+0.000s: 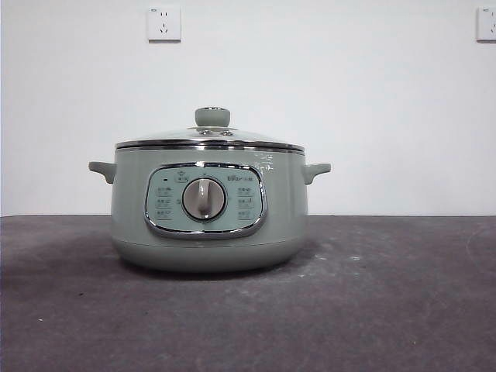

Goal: Pick up the pumpkin,open the lid,put the pumpkin in the pot,close the lid

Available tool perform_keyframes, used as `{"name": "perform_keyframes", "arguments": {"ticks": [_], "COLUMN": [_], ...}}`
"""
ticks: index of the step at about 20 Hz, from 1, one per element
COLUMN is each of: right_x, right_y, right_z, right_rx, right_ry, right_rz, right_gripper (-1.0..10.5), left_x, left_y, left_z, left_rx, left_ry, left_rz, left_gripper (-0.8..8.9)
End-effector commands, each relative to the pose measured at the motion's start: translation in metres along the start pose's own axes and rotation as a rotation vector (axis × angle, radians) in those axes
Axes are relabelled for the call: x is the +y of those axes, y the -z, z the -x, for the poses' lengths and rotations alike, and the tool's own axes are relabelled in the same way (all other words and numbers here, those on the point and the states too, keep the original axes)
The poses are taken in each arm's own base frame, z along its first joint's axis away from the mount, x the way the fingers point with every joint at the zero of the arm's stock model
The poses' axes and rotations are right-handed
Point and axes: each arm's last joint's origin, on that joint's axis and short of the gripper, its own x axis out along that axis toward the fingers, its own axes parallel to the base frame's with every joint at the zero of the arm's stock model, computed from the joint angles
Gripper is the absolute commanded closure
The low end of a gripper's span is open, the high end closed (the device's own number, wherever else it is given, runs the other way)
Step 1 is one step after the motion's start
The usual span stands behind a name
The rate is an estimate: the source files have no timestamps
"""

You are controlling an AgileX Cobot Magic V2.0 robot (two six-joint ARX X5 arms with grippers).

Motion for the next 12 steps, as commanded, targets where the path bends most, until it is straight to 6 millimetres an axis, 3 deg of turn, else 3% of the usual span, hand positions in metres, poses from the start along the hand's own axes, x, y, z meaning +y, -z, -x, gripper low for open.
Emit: {"name": "perform_keyframes", "arguments": {"ticks": [1,4,8,12], "right_x": [0.0,0.0,0.001,0.001], "right_y": [0.002,0.002,0.003,0.004], "right_z": [0.001,0.001,0.004,0.005], "right_rx": [0.014,0.012,0.005,0.001], "right_ry": [0.002,0.002,0.003,0.002], "right_rz": [-0.006,-0.005,-0.003,-0.002], "right_gripper": [9.5,9.5,9.5,9.5], "left_x": [-0.005,-0.019,-0.037,-0.05], "left_y": [0.031,0.087,0.16,0.211], "left_z": [0.004,0.008,0.007,0.003], "left_rx": [-0.1,-0.149,-0.07,-0.006], "left_ry": [-0.108,-0.188,-0.263,-0.315], "left_rz": [-0.045,-0.026,0.044,0.078], "left_gripper": [8.16,8.16,8.16,8.16]}}
